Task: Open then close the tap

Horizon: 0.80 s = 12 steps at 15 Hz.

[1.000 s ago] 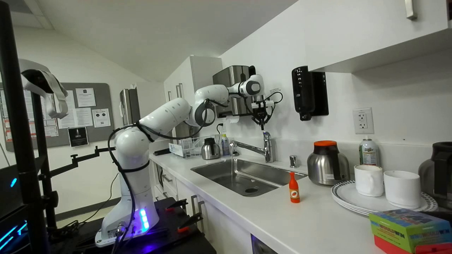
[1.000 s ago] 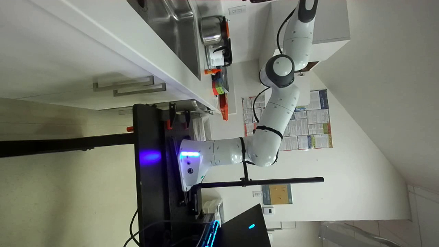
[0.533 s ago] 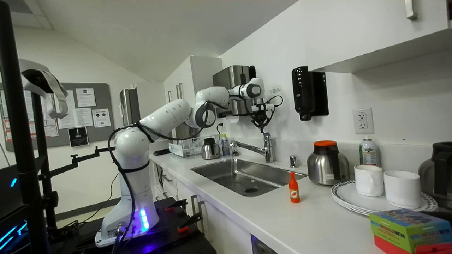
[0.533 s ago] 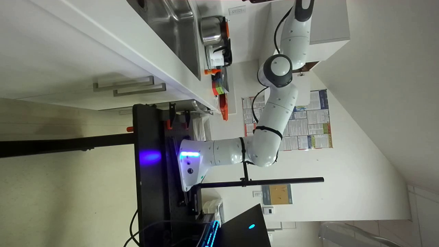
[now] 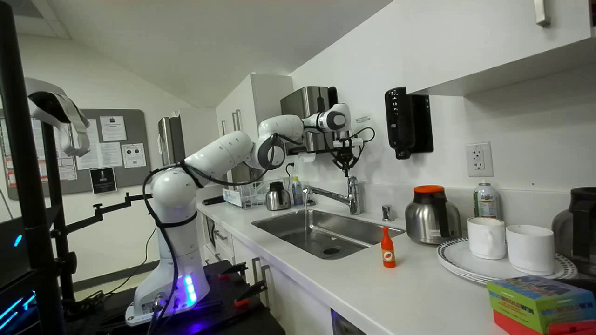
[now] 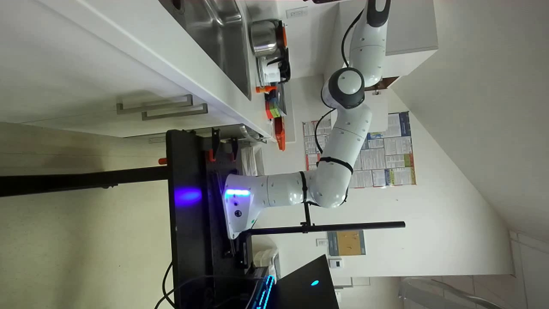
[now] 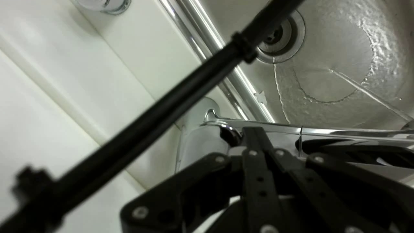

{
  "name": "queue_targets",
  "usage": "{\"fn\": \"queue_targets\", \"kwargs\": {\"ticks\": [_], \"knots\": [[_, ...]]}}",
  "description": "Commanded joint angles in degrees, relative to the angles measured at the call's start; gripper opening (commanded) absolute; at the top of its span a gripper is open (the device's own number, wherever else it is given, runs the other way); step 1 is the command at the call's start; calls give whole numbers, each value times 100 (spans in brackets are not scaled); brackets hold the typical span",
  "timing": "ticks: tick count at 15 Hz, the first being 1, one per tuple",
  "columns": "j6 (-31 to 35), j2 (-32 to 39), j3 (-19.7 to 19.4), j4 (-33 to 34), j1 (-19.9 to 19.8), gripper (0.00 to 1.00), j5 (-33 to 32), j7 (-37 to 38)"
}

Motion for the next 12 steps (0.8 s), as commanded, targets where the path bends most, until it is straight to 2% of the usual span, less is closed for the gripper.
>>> {"fn": "queue_targets", "kwargs": {"ticks": [1, 8, 9, 12], "knots": [[-87, 97, -8, 69, -198, 0, 125, 69], [-281, 64, -37, 81, -393, 0, 307, 146], [-226, -155, -73, -92, -338, 0, 257, 181], [-522, -549, -282, -17, -100, 0, -78, 254]]}}
